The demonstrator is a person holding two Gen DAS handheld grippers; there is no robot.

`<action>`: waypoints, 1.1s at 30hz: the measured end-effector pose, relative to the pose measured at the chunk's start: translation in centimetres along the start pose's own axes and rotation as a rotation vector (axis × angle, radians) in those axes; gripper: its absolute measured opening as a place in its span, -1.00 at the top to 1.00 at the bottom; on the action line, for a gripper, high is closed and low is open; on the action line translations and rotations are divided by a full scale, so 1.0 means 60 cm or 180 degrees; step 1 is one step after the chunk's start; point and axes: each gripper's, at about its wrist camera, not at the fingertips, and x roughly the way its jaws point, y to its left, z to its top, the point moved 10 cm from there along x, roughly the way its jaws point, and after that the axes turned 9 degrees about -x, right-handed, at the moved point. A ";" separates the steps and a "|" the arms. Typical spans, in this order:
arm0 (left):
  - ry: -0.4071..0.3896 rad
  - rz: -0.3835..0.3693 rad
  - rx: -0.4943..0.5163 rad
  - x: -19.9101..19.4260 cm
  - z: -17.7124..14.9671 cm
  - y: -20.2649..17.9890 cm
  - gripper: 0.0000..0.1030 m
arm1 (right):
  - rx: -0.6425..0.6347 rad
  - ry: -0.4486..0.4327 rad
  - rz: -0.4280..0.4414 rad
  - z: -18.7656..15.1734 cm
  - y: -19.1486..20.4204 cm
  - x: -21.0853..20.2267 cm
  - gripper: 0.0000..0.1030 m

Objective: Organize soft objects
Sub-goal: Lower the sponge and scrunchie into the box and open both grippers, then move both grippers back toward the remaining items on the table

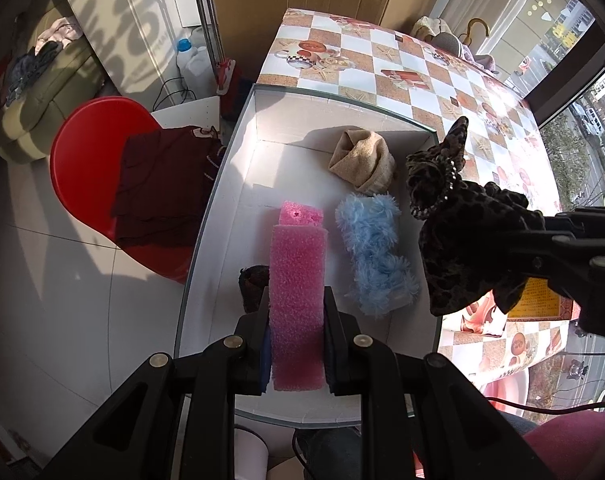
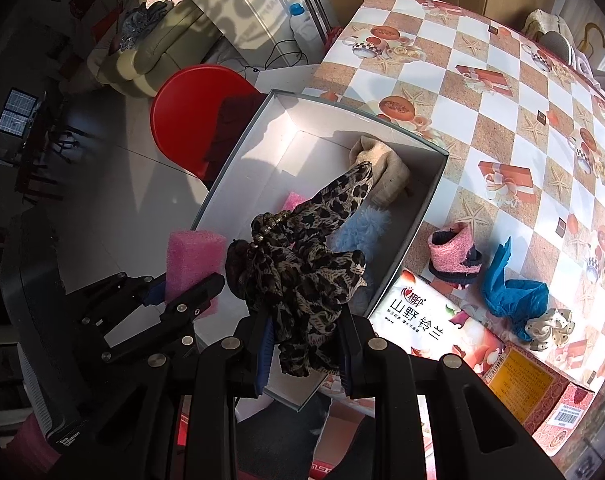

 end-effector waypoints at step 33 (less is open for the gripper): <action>-0.0253 -0.0228 -0.0006 -0.008 0.034 -0.023 -0.99 | 0.0144 0.0037 -0.0076 0.041 -0.034 0.001 -1.00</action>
